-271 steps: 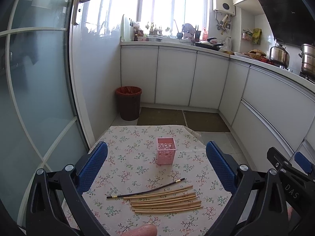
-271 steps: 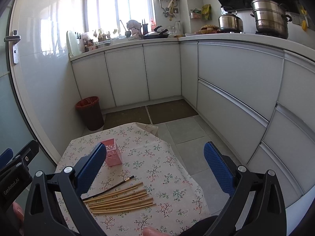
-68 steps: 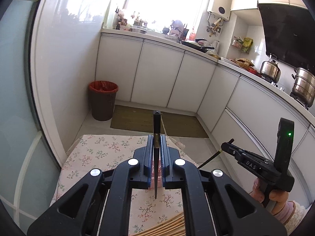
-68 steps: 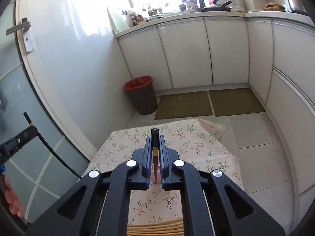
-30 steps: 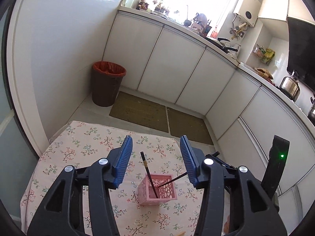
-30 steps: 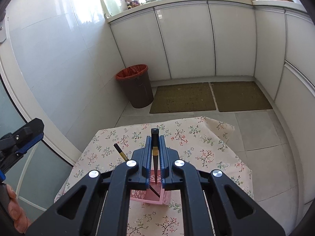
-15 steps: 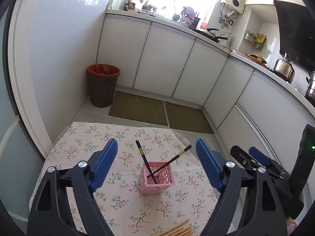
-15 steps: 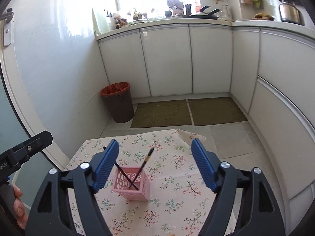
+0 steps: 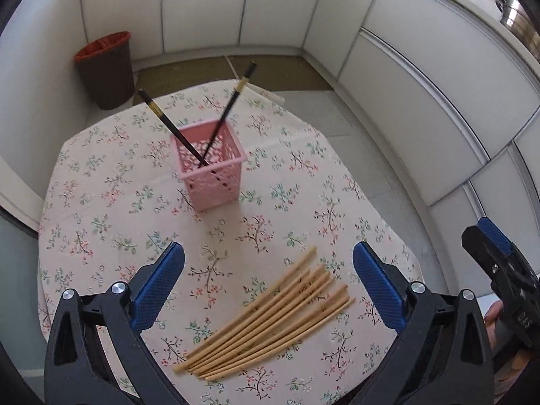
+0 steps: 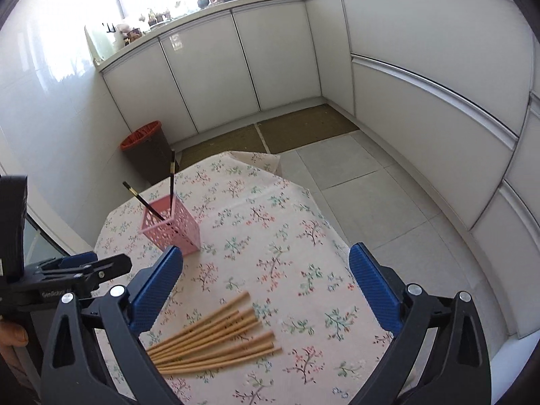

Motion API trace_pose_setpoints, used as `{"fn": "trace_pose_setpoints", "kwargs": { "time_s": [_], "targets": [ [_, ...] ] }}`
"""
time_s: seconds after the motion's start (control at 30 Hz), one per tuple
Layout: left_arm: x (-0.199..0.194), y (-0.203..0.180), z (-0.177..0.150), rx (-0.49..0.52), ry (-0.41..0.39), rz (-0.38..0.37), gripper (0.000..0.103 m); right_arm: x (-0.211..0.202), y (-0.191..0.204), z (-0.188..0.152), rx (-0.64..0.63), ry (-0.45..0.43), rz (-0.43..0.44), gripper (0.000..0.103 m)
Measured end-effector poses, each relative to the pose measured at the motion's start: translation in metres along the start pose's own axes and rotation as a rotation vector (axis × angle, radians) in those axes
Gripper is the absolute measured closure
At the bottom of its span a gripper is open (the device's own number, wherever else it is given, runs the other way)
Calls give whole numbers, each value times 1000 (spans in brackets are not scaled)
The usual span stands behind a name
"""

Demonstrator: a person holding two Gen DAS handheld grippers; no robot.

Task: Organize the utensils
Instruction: 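Move both tools back toward the bamboo chopsticks, then grasp a bamboo chopstick with the left tool while the right approaches the bundle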

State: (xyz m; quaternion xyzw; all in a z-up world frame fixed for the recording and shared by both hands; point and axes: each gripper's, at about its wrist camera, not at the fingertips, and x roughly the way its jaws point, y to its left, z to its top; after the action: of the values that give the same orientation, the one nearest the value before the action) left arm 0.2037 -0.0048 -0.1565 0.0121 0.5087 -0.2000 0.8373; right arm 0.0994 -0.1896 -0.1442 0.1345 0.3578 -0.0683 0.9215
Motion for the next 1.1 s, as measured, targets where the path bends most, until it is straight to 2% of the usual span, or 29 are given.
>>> {"fn": "trace_pose_setpoints", "kwargs": {
  "time_s": [0.1,0.27,0.33,0.47,0.63,0.73,0.8,0.97,1.07,1.1],
  "targets": [
    [25,-9,-1,20,82,1,7,-3,-3,-21,-26,46,-39,7],
    [64,-18,-3,8,177,-26,7,10,-20,-52,25,208,-15,7],
    [81,-26,-4,36,225,-19,7,17,-29,-63,70,276,11,7],
    [107,-48,-5,149,286,72,7,31,-44,-76,179,382,57,7],
    [128,-70,-11,274,320,129,10,42,-48,-79,217,431,60,7],
    [141,-71,-11,280,347,133,24,48,-51,-83,242,463,62,7],
    [149,-69,-9,263,360,131,37,51,-55,-83,258,483,65,7],
    [169,-60,-10,247,412,121,63,58,-59,-86,279,501,55,7],
    [178,-61,-17,279,441,125,73,63,-61,-88,290,517,51,7],
    [178,-62,-18,296,423,126,74,64,-62,-89,295,523,51,7]
  ]
}}
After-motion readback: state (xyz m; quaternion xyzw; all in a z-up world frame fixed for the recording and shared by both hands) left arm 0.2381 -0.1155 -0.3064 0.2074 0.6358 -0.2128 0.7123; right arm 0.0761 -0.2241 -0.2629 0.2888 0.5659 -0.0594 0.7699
